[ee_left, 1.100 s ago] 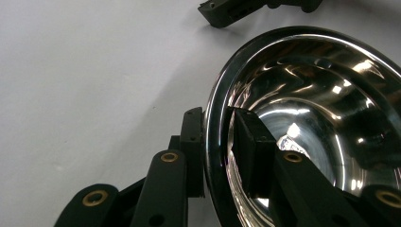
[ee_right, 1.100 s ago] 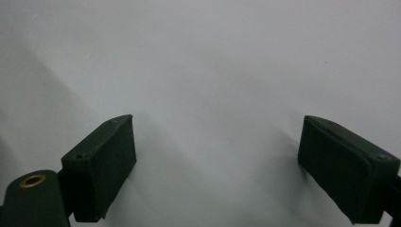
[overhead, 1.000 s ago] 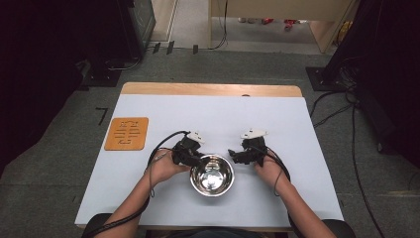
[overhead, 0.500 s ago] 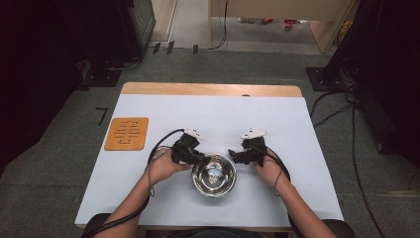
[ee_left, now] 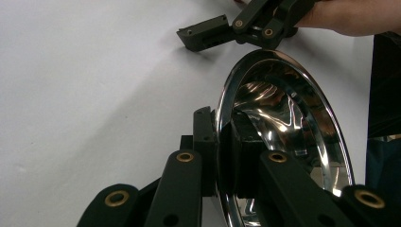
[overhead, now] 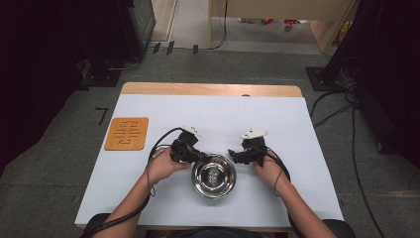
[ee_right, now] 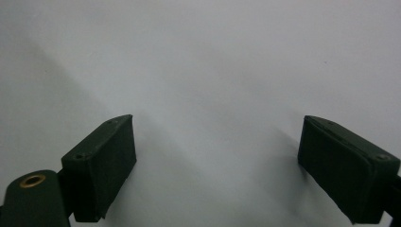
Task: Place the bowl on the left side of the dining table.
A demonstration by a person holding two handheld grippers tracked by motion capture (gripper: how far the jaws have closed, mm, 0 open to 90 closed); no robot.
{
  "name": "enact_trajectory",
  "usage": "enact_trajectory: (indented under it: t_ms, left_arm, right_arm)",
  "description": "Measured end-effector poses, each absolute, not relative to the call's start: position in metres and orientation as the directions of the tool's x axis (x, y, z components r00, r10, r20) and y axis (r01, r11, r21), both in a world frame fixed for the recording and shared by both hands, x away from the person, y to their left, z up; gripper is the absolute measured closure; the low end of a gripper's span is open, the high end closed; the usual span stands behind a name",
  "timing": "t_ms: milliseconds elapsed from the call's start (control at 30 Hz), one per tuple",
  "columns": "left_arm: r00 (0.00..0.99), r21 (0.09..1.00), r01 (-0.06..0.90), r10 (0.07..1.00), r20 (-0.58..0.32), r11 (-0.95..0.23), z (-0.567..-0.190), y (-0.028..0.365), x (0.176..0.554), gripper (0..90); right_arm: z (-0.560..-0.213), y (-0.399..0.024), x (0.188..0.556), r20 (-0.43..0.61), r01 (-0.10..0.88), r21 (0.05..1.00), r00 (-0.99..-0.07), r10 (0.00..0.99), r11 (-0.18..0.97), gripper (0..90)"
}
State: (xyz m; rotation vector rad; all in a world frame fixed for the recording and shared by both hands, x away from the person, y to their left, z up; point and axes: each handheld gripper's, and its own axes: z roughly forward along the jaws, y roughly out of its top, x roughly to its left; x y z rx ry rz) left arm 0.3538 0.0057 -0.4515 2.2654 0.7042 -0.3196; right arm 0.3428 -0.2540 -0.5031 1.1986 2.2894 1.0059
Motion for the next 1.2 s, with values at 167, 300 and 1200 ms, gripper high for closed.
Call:
enact_trajectory:
  t_ms: [167,300,1200]
  left_arm:
    - [0.810,0.572,0.586,0.394,-0.435,-0.573,-0.451,0.007,0.355,84.8]
    - [0.803,0.574,0.596,0.401,-0.441,-0.562,-0.449,0.008,0.356,84.8]
    - [0.748,0.560,0.663,0.472,-0.466,-0.497,-0.439,0.031,0.366,84.9]
  right_arm:
    - [-0.503,-0.254,0.343,0.004,0.557,0.736,-0.573,0.820,0.386,11.8]
    - [-0.503,-0.254,0.343,0.007,0.559,0.734,-0.572,0.820,0.384,11.8]
    - [-0.503,-0.254,0.343,0.006,0.559,0.735,-0.571,0.821,0.384,11.8]
